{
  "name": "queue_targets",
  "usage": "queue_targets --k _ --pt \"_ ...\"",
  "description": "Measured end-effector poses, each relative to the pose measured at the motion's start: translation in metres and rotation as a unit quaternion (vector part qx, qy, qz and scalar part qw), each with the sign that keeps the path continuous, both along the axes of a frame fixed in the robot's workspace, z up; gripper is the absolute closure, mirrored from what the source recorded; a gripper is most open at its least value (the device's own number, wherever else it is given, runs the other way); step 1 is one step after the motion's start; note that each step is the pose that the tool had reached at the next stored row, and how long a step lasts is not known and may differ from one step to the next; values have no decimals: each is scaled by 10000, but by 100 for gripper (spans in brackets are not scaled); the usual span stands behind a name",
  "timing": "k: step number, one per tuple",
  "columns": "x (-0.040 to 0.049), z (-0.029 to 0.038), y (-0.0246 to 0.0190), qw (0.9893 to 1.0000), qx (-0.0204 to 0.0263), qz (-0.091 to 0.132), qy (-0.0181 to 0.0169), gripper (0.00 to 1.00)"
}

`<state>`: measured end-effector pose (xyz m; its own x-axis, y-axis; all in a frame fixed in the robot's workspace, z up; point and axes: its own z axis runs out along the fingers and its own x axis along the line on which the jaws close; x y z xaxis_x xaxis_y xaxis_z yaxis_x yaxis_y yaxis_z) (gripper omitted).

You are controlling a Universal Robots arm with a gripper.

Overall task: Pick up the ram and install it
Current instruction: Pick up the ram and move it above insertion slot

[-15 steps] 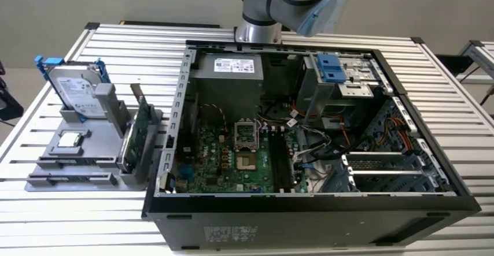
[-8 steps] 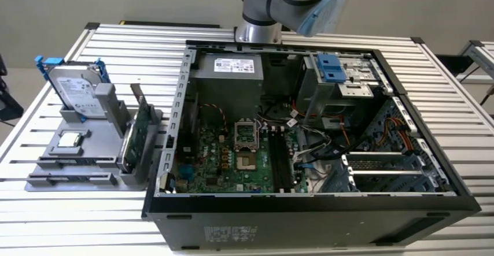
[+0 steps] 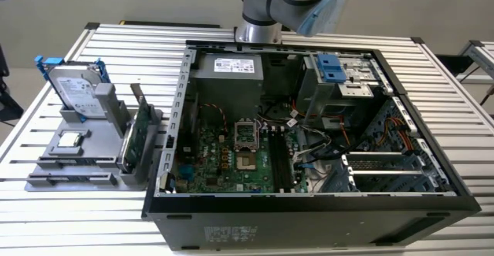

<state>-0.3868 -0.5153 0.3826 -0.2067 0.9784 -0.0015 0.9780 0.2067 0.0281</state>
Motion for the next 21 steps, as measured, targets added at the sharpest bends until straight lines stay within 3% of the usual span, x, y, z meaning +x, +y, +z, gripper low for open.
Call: queue_targets --k 8,21 --pt "-1 -6 0 9987 0 -505 24 100" --pt "-6 -11 0 9938 2 -1110 42 100"
